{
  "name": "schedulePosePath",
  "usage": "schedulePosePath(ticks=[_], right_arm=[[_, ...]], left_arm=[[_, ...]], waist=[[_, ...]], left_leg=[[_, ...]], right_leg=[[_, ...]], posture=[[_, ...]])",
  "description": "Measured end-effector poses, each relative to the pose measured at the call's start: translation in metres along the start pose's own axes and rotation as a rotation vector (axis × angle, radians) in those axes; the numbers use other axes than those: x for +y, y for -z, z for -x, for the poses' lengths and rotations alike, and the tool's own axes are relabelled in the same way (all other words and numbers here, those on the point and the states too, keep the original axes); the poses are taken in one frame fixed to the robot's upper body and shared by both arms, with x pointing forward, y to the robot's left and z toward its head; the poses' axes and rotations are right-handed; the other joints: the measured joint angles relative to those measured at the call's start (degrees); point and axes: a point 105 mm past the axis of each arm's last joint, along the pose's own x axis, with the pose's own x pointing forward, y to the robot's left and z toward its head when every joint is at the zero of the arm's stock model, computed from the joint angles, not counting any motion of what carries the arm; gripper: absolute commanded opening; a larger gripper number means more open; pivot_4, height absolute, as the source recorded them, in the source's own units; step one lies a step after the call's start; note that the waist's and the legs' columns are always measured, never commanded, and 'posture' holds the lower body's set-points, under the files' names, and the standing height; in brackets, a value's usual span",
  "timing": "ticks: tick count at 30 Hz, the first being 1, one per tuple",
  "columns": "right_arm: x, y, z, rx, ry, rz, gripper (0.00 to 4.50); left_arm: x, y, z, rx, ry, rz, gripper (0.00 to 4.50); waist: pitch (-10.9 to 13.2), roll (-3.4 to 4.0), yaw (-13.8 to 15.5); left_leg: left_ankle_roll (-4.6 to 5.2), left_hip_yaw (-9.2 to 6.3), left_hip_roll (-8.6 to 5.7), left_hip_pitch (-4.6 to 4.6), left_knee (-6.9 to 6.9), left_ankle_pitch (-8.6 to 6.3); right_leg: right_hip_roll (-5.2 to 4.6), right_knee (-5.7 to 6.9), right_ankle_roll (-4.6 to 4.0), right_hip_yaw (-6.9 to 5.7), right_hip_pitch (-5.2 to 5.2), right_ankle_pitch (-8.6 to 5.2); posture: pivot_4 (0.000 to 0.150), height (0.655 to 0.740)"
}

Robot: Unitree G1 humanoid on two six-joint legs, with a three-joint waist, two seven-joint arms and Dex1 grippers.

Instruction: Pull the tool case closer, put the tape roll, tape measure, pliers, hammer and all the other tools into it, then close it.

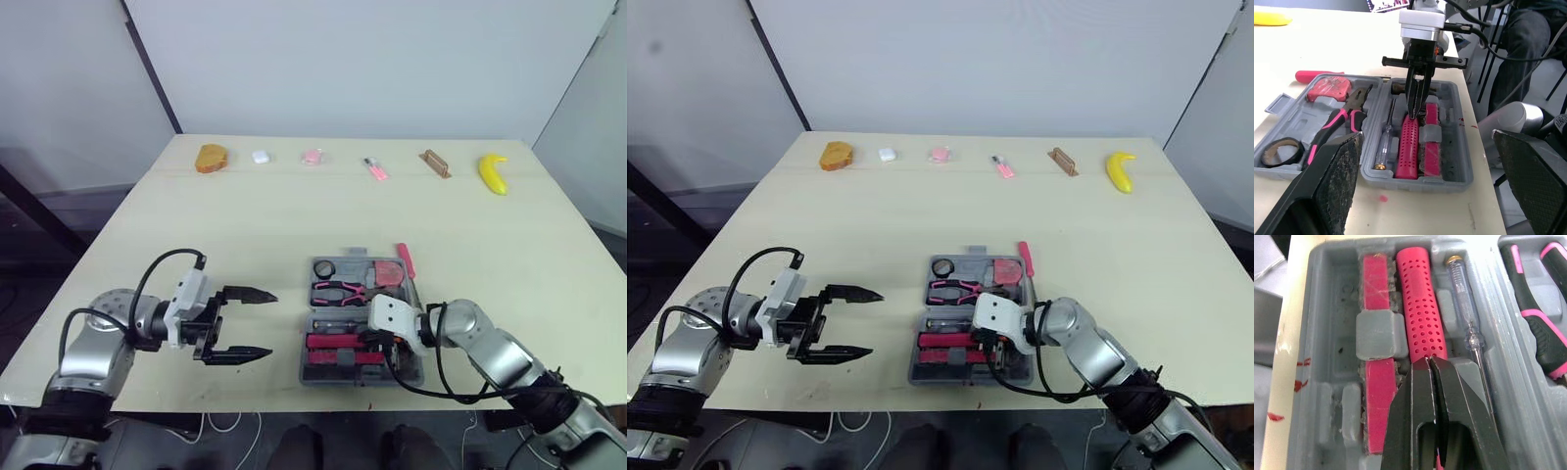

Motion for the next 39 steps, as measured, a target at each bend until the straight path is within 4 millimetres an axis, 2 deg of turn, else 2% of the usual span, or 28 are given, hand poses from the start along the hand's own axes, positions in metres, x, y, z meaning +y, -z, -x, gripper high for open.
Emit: schedulePosePath(ticks=[3, 6, 8, 11, 15, 16, 17, 19, 22, 23, 24, 25, 26, 27, 30, 31, 35, 39], right_arm=[[-0.008, 0.0, 0.014, -0.1, 0.083, -0.13, 0.05], [-0.026, -0.007, 0.048, -0.26, 0.228, -0.179, 0.05], [-0.034, -0.002, 0.073, -0.331, 0.333, -0.208, 0.05], [-0.036, 0.021, 0.109, -0.384, 0.476, -0.267, 0.05], [-0.036, 0.039, 0.134, -0.388, 0.588, -0.295, 0.05], [-0.034, 0.059, 0.149, -0.365, 0.666, -0.333, 0.05], [-0.033, 0.061, 0.151, -0.361, 0.674, -0.339, 0.05], [-0.027, 0.08, 0.165, -0.344, 0.748, -0.388, 0.05], [-0.014, 0.101, 0.188, -0.315, 0.857, -0.42, 0.65], [-0.01, 0.108, 0.197, -0.314, 0.896, -0.436, 0.94], [-0.004, 0.115, 0.206, -0.316, 0.939, -0.455, 1.43], [0.002, 0.121, 0.211, -0.308, 0.959, -0.467, 1.67], [0.011, 0.13, 0.219, -0.291, 0.989, -0.483, 2.42], [0.013, 0.132, 0.221, -0.285, 0.997, -0.491, 2.75], [0.032, 0.149, 0.234, -0.262, 1.053, -0.533, 4.26], [0.037, 0.154, 0.238, -0.251, 1.066, -0.542, 4.44], [0.055, 0.167, 0.252, -0.241, 1.124, -0.584, 4.44], [0.061, 0.171, 0.254, -0.259, 1.133, -0.602, 4.44]], left_arm=[[0.0, 0.004, 0.0, -0.018, -0.033, 0.039, 4.5], [0.003, 0.009, 0.003, -0.045, -0.121, 0.088, 4.5], [0.007, 0.012, 0.006, -0.066, -0.2, 0.118, 4.5], [0.012, 0.018, 0.013, -0.088, -0.319, 0.161, 4.5], [0.017, 0.022, 0.021, -0.101, -0.425, 0.172, 4.5], [0.016, 0.029, 0.03, -0.095, -0.492, 0.199, 4.5], [0.016, 0.03, 0.031, -0.094, -0.498, 0.203, 4.5], [0.013, 0.04, 0.04, -0.091, -0.566, 0.234, 4.5], [0.004, 0.057, 0.056, -0.056, -0.656, 0.275, 4.5], [0.002, 0.062, 0.06, -0.045, -0.682, 0.288, 4.5], [-0.001, 0.066, 0.064, -0.039, -0.705, 0.294, 4.5], [-0.003, 0.068, 0.067, -0.038, -0.725, 0.298, 4.5], [-0.007, 0.073, 0.072, -0.033, -0.752, 0.315, 4.5], [-0.008, 0.075, 0.073, -0.03, -0.758, 0.321, 4.5], [-0.012, 0.08, 0.078, -0.034, -0.808, 0.332, 4.5], [-0.014, 0.081, 0.08, -0.03, -0.818, 0.337, 4.5], [-0.023, 0.091, 0.094, -0.012, -0.88, 0.367, 4.5], [-0.025, 0.095, 0.098, -0.009, -0.898, 0.381, 4.5]], waist=[[0.04, 0.05, 0.04], [0.05, 0.04, 0.15], [0.04, 0.04, 0.34], [0.05, 0.04, 0.28], [0.05, 0.05, 0.02], [0.05, 0.05, 0.01], [0.05, 0.05, 0.02], [0.05, 0.06, 0.05], [0.05, 0.06, 0.06], [0.05, 0.06, 0.06], [0.05, 0.06, 0.08], [0.05, 0.05, 0.15], [0.04, 0.06, 0.22], [0.04, 0.06, 0.21], [0.03, 0.06, 0.15], [0.02, 0.07, 0.13], [0.01, 0.06, 0.05], [0.01, 0.07, 0.06]], left_leg=[[0.0, -0.03, 0.0, -0.1, 0.01, 0.0], [0.0, -0.1, 0.0, -0.17, 0.01, 0.0], [0.0, -0.1, -0.01, -0.19, 0.01, 0.0], [0.0, -0.09, -0.01, -0.19, 0.0, 0.0], [0.0, -0.08, 0.0, -0.09, 0.0, 0.0], [0.0, -0.07, 0.0, -0.08, -0.02, 0.0], [0.0, -0.07, 0.0, -0.09, -0.03, 0.0], [0.0, -0.04, 0.0, -0.07, -0.03, -0.01], [0.0, -0.02, 0.0, -0.07, -0.05, -0.01], [0.0, 0.0, 0.0, -0.05, -0.05, -0.01], [0.0, 0.01, 0.0, -0.02, -0.05, -0.01], [0.0, 0.02, 0.01, -0.01, -0.05, -0.01], [0.0, 0.03, 0.01, 0.01, -0.05, -0.01], [0.0, 0.05, 0.02, 0.02, -0.05, -0.01], [0.0, 0.1, 0.04, 0.08, -0.06, -0.01], [0.0, 0.12, 0.04, 0.1, -0.09, -0.01], [0.0, 0.28, 0.06, 0.36, -0.24, -0.01], [0.0, 0.33, 0.21, 0.62, -0.29, -0.02]], right_leg=[[-0.02, -0.01, 0.01, 0.05, -0.08, 0.0], [-0.03, -0.1, 0.02, -0.01, -0.07, 0.01], [-0.05, -0.13, 0.02, -0.04, -0.06, 0.01], [-0.06, -0.13, 0.02, -0.05, -0.06, 0.01], [-0.04, -0.05, 0.01, 0.01, -0.04, 0.0], [-0.04, -0.07, 0.01, 0.03, -0.04, 0.0], [-0.04, -0.08, 0.01, 0.05, -0.04, 0.0], [-0.05, -0.09, 0.02, 0.08, -0.04, 0.0], [-0.06, -0.11, 0.01, 0.1, -0.04, 0.0], [-0.06, -0.12, 0.01, 0.12, -0.04, 0.0], [-0.06, -0.13, 0.01, 0.13, -0.02, -0.01], [-0.07, -0.13, 0.01, 0.14, 0.0, -0.01], [-0.09, -0.14, 0.0, 0.15, 0.0, -0.02], [-0.09, -0.14, 0.0, 0.17, 0.0, -0.02], [-0.1, -0.14, -0.09, 0.23, 0.02, -0.07], [-0.1, -0.14, -0.15, 0.26, 0.02, -0.1], [-0.11, -0.15, -0.19, 0.39, 0.12, -0.13], [-0.14, -0.22, -0.21, 0.41, 0.34, -0.15]], posture=[[0.15, 0.74], [0.15, 0.74], [0.15, 0.74], [0.15, 0.74], [0.15, 0.74], [0.15, 0.74], [0.15, 0.74], [0.15, 0.74], [0.15, 0.74], [0.15, 0.74], [0.15, 0.74], [0.15, 0.74], [0.15, 0.74], [0.15, 0.74], [0.15, 0.74], [0.15, 0.74], [0.15, 0.74], [0.15, 0.74]])
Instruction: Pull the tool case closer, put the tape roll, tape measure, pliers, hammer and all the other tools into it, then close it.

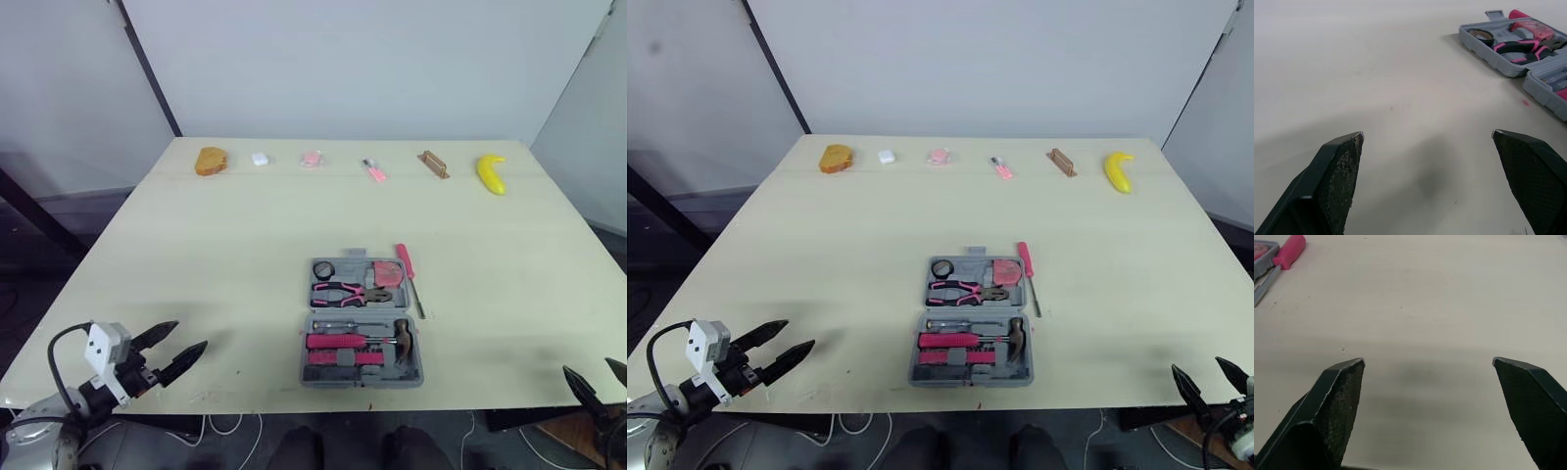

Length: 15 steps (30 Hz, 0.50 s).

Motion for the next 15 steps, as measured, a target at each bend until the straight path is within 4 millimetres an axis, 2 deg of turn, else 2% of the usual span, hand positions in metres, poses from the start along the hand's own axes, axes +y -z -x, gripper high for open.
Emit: schedulePosePath(ticks=[4, 9, 12, 15], right_arm=[[0.001, -0.001, -0.001, -0.009, -0.015, 0.001, 4.44], [0.01, -0.007, -0.013, -0.006, -0.086, 0.018, 4.44], [0.019, -0.012, -0.024, -0.018, -0.128, 0.034, 4.44], [0.033, -0.02, -0.049, -0.017, -0.188, 0.059, 4.44]], left_arm=[[0.001, -0.004, -0.003, -0.014, 0.004, -0.009, 4.5], [-0.001, -0.009, -0.009, -0.028, 0.031, -0.022, 4.5], [-0.003, -0.016, -0.014, -0.041, 0.058, -0.043, 4.5], [-0.017, -0.033, -0.032, -0.073, 0.155, -0.1, 4.5]], waist=[[-0.01, 0.0, 0.06], [-0.01, 0.01, 0.04], [-0.02, 0.01, 0.04], [-0.02, 0.01, 0.07]], left_leg=[[0.0, 0.06, 0.01, 0.01, 0.0, 0.0], [0.0, 0.1, 0.01, 0.03, 0.0, 0.0], [0.0, 0.1, 0.01, 0.03, 0.0, 0.0], [0.0, 0.13, -0.03, 0.02, 0.03, 0.0]], right_leg=[[-0.04, -0.01, 0.0, 0.03, 0.0, 0.0], [-0.04, -0.01, 0.0, 0.05, 0.0, 0.01], [-0.04, -0.01, 0.0, 0.05, 0.0, 0.01], [-0.07, -0.01, 0.01, 0.07, 0.01, 0.02]], posture=[[0.15, 0.74], [0.15, 0.74], [0.15, 0.74], [0.15, 0.74]])
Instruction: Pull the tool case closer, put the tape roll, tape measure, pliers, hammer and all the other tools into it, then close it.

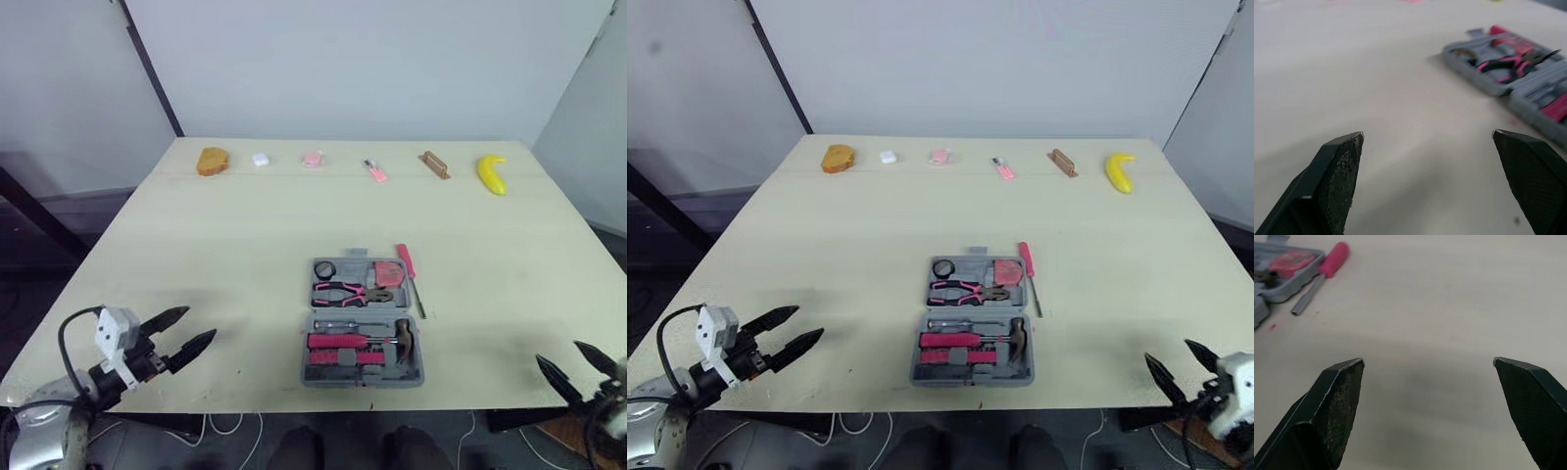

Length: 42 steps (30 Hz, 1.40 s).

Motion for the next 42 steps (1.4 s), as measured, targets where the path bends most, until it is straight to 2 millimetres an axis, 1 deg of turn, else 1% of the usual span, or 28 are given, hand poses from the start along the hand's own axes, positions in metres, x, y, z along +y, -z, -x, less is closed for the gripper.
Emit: schedulePosePath(ticks=[3, 7, 9, 11, 13, 15, 17, 21, 25, 28, 31, 35, 42], right_arm=[[0.009, -0.011, -0.025, -0.009, -0.048, 0.039, 4.44], [0.018, -0.016, -0.053, 0.014, -0.074, 0.063, 4.44], [0.023, -0.019, -0.072, 0.028, -0.08, 0.076, 4.44], [0.029, -0.027, -0.089, 0.02, -0.092, 0.093, 4.44], [0.032, -0.032, -0.102, 0.014, -0.102, 0.097, 4.44], [0.035, -0.037, -0.123, 0.016, -0.112, 0.085, 4.44], [0.046, -0.044, -0.137, 0.003, -0.146, 0.09, 4.44], [0.056, -0.042, -0.159, 0.04, -0.174, 0.08, 4.44], [0.075, -0.042, -0.183, 0.068, -0.218, 0.097, 4.44], [0.084, -0.04, -0.192, 0.084, -0.242, 0.122, 4.44], [0.087, -0.038, -0.197, 0.089, -0.249, 0.134, 4.44], [0.086, -0.041, -0.202, 0.085, -0.245, 0.158, 4.44], [0.084, -0.04, -0.204, 0.084, -0.238, 0.173, 4.44]], left_arm=[[-0.009, -0.016, -0.018, -0.028, 0.09, -0.051, 4.5], [-0.016, -0.024, -0.033, -0.029, 0.175, -0.084, 4.5], [-0.022, -0.031, -0.043, -0.035, 0.233, -0.103, 4.5], [-0.028, -0.043, -0.054, -0.058, 0.288, -0.141, 4.5], [-0.03, -0.05, -0.058, -0.068, 0.313, -0.16, 4.5], [-0.037, -0.058, -0.067, -0.075, 0.371, -0.18, 4.5], [-0.045, -0.065, -0.073, -0.084, 0.42, -0.212, 4.5], [-0.05, -0.07, -0.078, -0.08, 0.464, -0.229, 4.5], [-0.057, -0.083, -0.084, -0.093, 0.506, -0.261, 4.5], [-0.061, -0.085, -0.084, -0.087, 0.524, -0.27, 4.5], [-0.061, -0.084, -0.083, -0.081, 0.526, -0.264, 4.5], [-0.062, -0.085, -0.084, -0.082, 0.529, -0.267, 4.5], [-0.062, -0.084, -0.083, -0.079, 0.521, -0.264, 4.5]], waist=[[-0.01, 0.01, -0.01], [0.0, 0.02, -0.03], [0.02, 0.01, -0.08], [0.02, 0.02, -0.09], [0.02, 0.01, -0.11], [0.04, 0.02, -0.21], [0.03, 0.03, -0.2], [0.05, 0.04, -0.21], [0.07, 0.04, -0.29], [0.07, 0.05, -0.3], [0.08, 0.06, -0.29], [0.08, 0.06, -0.32], [0.08, 0.06, -0.32]], left_leg=[[0.0, 0.01, -0.09, 0.0, -0.01, 0.0], [0.0, -0.03, -0.18, -0.03, -0.04, 0.0], [0.0, -0.03, -0.19, -0.05, -0.04, 0.0], [0.01, -0.03, -0.19, -0.05, -0.03, 0.0], [0.0, -0.04, -0.19, -0.05, -0.03, 0.0], [0.01, -0.02, -0.2, -0.05, -0.03, 0.0], [0.01, -0.03, -0.2, -0.06, -0.04, 0.0], [0.01, -0.04, -0.2, -0.13, -0.07, 0.0], [0.01, -0.09, -0.2, -0.13, -0.06, 0.0], [0.01, -0.15, -0.2, -0.13, -0.07, 0.0], [0.01, -0.18, -0.2, -0.15, -0.07, 0.0], [0.01, -0.21, -0.2, -0.14, -0.07, 0.0], [0.0, -0.22, -0.2, -0.14, -0.06, 0.0]], right_leg=[[0.01, 0.0, 0.01, 0.0, 0.0, 0.0], [0.06, -0.01, 0.19, -0.03, -0.01, 0.1], [0.09, -0.01, 0.2, -0.03, -0.02, 0.11], [0.08, -0.01, 0.21, -0.02, -0.02, 0.12], [0.1, -0.02, 0.22, -0.02, -0.01, 0.12], [0.11, -0.02, 0.22, -0.01, -0.01, 0.13], [0.13, -0.01, 0.23, -0.03, -0.01, 0.13], [0.15, -0.01, 0.22, -0.06, -0.05, 0.13], [0.15, -0.01, 0.23, -0.04, -0.05, 0.13], [0.15, -0.02, 0.23, -0.06, -0.05, 0.13], [0.15, -0.02, 0.23, -0.08, -0.05, 0.13], [0.15, -0.01, 0.23, -0.09, -0.05, 0.14], [0.15, -0.01, 0.23, -0.1, -0.04, 0.14]], posture=[[0.15, 0.74], [0.15, 0.74], [0.15, 0.74], [0.15, 0.74], [0.15, 0.74], [0.15, 0.74], [0.15, 0.74], [0.15, 0.74], [0.15, 0.74], [0.15, 0.74], [0.15, 0.74], [0.15, 0.74], [0.15, 0.74]])
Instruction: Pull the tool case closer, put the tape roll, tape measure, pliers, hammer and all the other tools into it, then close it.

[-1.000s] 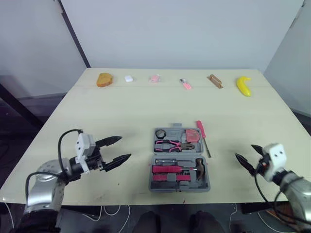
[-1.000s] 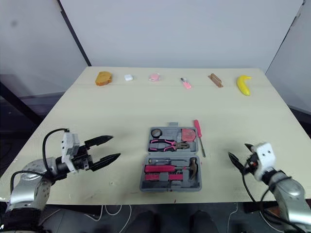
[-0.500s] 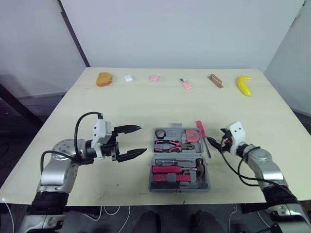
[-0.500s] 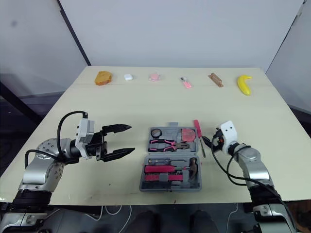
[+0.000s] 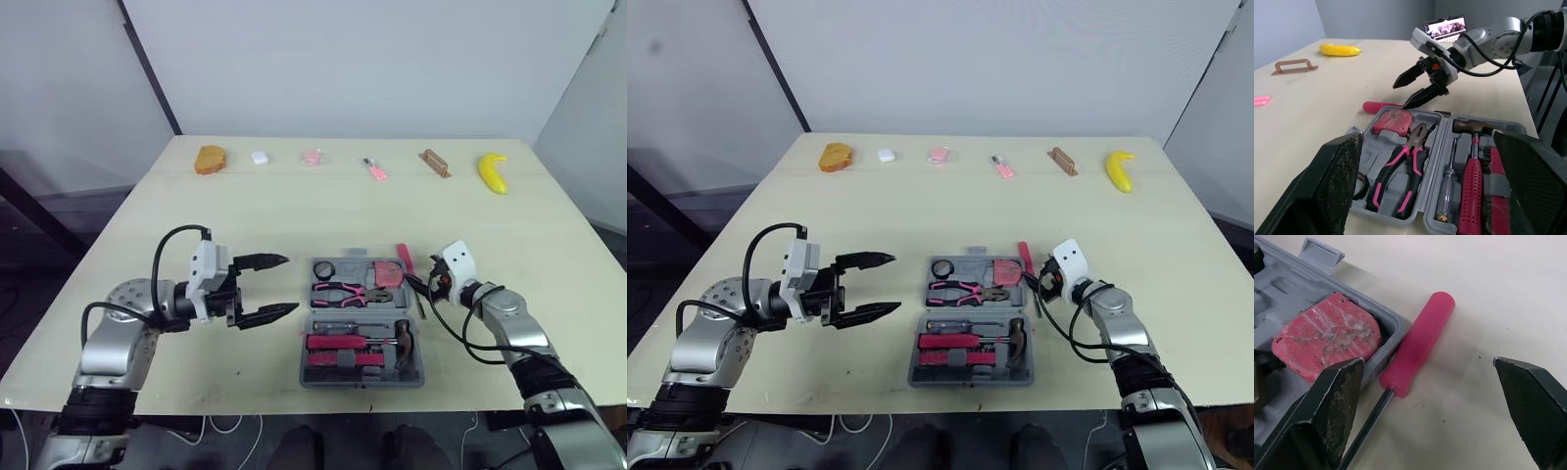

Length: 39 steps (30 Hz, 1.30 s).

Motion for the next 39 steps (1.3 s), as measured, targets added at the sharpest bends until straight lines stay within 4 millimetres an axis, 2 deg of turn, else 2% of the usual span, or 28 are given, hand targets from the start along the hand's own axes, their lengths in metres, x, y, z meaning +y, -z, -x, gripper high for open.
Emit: schedulePosePath(ticks=[9, 16, 27, 39], right_arm=[[0.0, -0.001, 0.008, -0.036, -0.011, -0.055, 4.44], [-0.006, 0.01, 0.02, 0.007, -0.002, -0.05, 4.44], [0.002, 0.017, 0.01, 0.049, 0.001, -0.055, 4.44], [-0.001, 0.009, -0.005, 0.062, 0.045, -0.018, 4.44]], left_arm=[[0.001, 0.0, 0.001, 0.003, -0.007, -0.001, 4.5], [0.001, 0.0, 0.001, 0.003, -0.003, -0.002, 4.5], [0.001, -0.003, 0.0, 0.0, 0.012, -0.012, 4.5], [0.001, -0.003, 0.0, -0.001, 0.01, -0.012, 4.5]], waist=[[0.01, 0.02, -0.01], [0.01, 0.02, -0.01], [0.02, 0.03, -0.05], [0.03, 0.03, -0.08]], left_leg=[[0.0, -0.01, 0.0, -0.01, -0.02, 0.0], [0.0, -0.01, 0.0, 0.0, -0.02, 0.0], [0.0, 0.0, 0.0, -0.01, -0.02, 0.0], [0.0, -0.01, 0.0, 0.0, -0.02, 0.0]], right_leg=[[0.0, -0.01, 0.0, 0.0, 0.0, 0.0], [0.0, -0.01, 0.0, 0.0, 0.0, -0.01], [0.02, -0.01, -0.01, 0.0, -0.01, -0.01], [0.02, -0.01, 0.0, 0.0, -0.01, -0.01]], posture=[[0.15, 0.74], [0.15, 0.74], [0.15, 0.74], [0.15, 0.74]])
